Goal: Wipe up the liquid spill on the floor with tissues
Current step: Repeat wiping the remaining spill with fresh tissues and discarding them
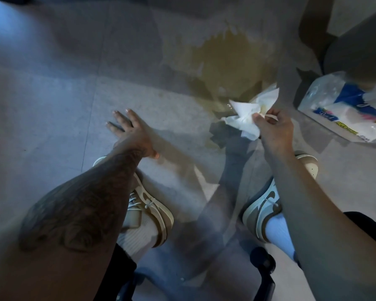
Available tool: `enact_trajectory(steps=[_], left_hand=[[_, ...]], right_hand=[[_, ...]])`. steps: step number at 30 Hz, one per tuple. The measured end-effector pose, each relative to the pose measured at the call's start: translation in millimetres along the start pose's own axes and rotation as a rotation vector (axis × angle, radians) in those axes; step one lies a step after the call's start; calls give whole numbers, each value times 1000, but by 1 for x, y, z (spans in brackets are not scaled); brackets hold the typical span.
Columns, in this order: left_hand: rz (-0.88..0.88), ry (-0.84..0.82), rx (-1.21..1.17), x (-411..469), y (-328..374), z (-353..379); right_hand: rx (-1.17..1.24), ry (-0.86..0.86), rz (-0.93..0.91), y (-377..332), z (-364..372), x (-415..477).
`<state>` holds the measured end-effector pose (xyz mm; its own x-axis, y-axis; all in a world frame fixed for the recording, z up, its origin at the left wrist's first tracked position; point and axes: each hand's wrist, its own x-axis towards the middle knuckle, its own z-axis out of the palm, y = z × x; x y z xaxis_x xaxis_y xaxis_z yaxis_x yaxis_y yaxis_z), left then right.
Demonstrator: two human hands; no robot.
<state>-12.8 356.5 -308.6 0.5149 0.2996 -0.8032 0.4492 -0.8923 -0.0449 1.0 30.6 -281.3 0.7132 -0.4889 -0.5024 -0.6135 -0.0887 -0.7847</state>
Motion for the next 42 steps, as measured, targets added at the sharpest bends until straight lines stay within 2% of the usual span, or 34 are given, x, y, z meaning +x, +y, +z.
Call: enact_trajectory(steps=[3,6,8,10,11,13,15,19,23,29,33,35,37,40,42], left_hand=[[-4,9,-6,2,0,2],[-7,10,-7,3,-1,3],[-2,6,-11,3,-1,3],[2,1,-21,4,-1,3],[-1,1,-20,4,-1,3],[-11,2,-8,4,-1,3],[-9,-2,-10,4,-1,3],[-12,7,-4,3,-1,2],[-5,6,-3,1,-1,1],[-15,14,29,-2,2,-1],[-12,14,15,-2,1,-1],[-5,17,18,-1,0,0],[-2,18,22,-2,-1,0],[3,20,19,-3,-1,-1],[2,24,19,-4,-2,-1]], right_hand=[[205,-189,232,-8,-9,16],[151,-199,284,-7,-15,31],[-30,-73,193,0,-18,36],[-355,91,34,7,-22,35],[-509,119,-58,11,-25,34],[-730,94,-252,20,-30,34],[-852,54,-384,26,-34,36],[-921,-57,-384,28,-33,33],[-933,-63,-315,25,-21,31],[-925,-166,-413,16,23,11],[-624,-204,-290,19,32,5],[-506,-137,-256,22,26,-4],[-497,-50,-241,29,12,-16],[-637,49,-164,49,-14,-40],[-704,36,-108,65,-19,-57]])
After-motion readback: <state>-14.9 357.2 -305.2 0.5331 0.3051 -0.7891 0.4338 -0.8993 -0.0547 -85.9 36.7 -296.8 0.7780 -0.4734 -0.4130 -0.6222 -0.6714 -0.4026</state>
